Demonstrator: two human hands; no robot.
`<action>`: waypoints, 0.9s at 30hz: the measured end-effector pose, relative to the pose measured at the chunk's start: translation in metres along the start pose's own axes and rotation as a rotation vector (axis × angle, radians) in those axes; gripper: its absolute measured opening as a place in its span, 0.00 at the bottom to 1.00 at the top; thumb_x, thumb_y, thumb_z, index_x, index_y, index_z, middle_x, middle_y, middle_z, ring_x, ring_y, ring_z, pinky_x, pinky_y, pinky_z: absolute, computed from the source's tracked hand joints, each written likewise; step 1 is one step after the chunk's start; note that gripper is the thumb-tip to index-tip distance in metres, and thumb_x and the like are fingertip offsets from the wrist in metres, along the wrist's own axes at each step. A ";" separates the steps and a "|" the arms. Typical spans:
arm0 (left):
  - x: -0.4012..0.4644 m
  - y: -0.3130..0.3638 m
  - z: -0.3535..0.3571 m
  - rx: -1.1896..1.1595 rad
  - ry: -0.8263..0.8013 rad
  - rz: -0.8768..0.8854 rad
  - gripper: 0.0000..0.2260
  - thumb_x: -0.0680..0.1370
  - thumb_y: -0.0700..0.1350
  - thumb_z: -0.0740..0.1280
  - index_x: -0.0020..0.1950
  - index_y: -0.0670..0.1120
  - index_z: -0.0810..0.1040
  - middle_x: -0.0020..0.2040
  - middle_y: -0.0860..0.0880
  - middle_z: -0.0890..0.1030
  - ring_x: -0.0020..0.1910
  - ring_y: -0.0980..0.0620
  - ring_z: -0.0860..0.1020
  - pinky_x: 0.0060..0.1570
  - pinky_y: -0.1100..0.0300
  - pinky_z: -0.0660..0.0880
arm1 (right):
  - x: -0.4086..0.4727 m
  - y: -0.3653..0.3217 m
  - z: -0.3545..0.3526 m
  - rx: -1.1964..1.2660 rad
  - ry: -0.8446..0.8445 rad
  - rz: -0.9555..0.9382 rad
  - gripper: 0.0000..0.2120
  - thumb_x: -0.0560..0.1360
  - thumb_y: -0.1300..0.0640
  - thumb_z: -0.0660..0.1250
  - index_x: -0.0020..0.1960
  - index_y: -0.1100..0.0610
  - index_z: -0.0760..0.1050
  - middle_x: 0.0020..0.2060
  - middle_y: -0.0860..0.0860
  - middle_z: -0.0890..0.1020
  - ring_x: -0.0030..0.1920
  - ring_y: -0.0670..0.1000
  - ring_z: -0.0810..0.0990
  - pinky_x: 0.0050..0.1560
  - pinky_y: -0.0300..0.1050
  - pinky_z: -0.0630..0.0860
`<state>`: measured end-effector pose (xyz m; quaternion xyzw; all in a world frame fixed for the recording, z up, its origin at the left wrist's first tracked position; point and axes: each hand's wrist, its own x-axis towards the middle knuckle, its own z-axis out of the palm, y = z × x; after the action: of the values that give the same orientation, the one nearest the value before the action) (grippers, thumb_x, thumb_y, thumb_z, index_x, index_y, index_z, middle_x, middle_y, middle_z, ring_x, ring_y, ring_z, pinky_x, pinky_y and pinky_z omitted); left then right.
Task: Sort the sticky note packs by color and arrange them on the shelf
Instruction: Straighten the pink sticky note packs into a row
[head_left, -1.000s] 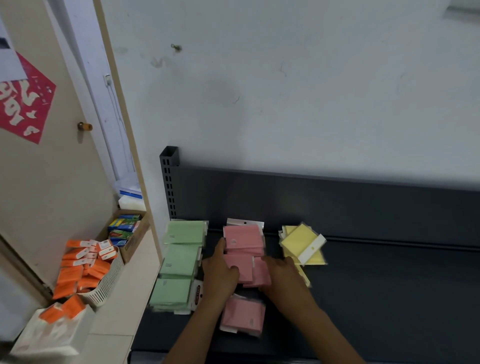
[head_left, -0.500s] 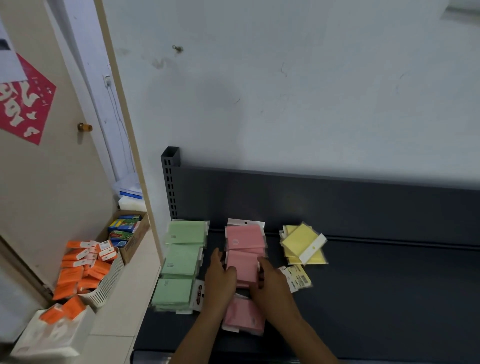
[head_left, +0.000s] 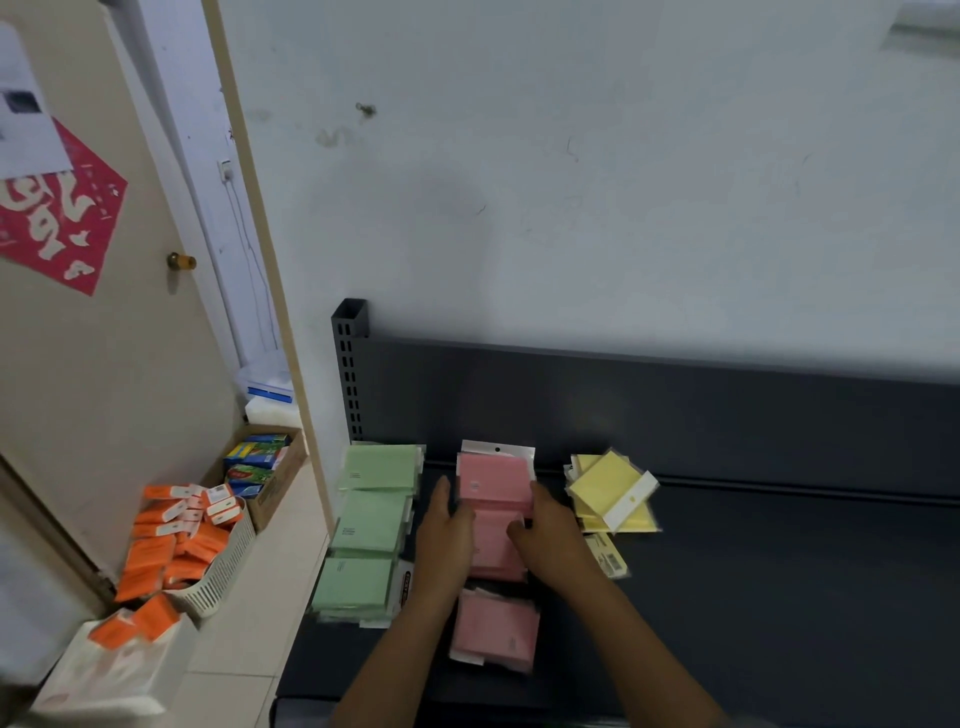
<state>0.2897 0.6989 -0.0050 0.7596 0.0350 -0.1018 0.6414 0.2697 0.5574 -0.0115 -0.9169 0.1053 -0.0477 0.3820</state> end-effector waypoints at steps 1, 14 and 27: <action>0.006 0.001 0.001 -0.011 -0.018 -0.008 0.19 0.82 0.40 0.58 0.72 0.51 0.71 0.65 0.52 0.76 0.60 0.51 0.77 0.55 0.57 0.73 | -0.002 0.002 0.002 0.014 0.000 0.003 0.20 0.75 0.64 0.63 0.66 0.57 0.71 0.56 0.54 0.80 0.53 0.51 0.79 0.49 0.41 0.73; 0.016 -0.046 -0.006 0.596 0.040 0.523 0.19 0.83 0.50 0.61 0.73 0.46 0.71 0.74 0.47 0.69 0.72 0.48 0.67 0.73 0.53 0.64 | -0.082 0.029 0.023 -0.217 0.135 -0.348 0.20 0.81 0.52 0.62 0.72 0.50 0.70 0.73 0.48 0.68 0.73 0.47 0.65 0.75 0.41 0.61; -0.012 -0.061 -0.009 0.637 0.009 0.707 0.14 0.82 0.48 0.65 0.65 0.45 0.77 0.70 0.45 0.70 0.71 0.47 0.67 0.70 0.53 0.67 | -0.112 0.035 0.016 -0.190 0.093 -0.508 0.31 0.72 0.41 0.74 0.70 0.50 0.72 0.71 0.43 0.69 0.70 0.49 0.66 0.72 0.40 0.63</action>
<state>0.2679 0.7195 -0.0602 0.8843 -0.2558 0.1201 0.3718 0.1582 0.5704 -0.0480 -0.9425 -0.1065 -0.1740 0.2647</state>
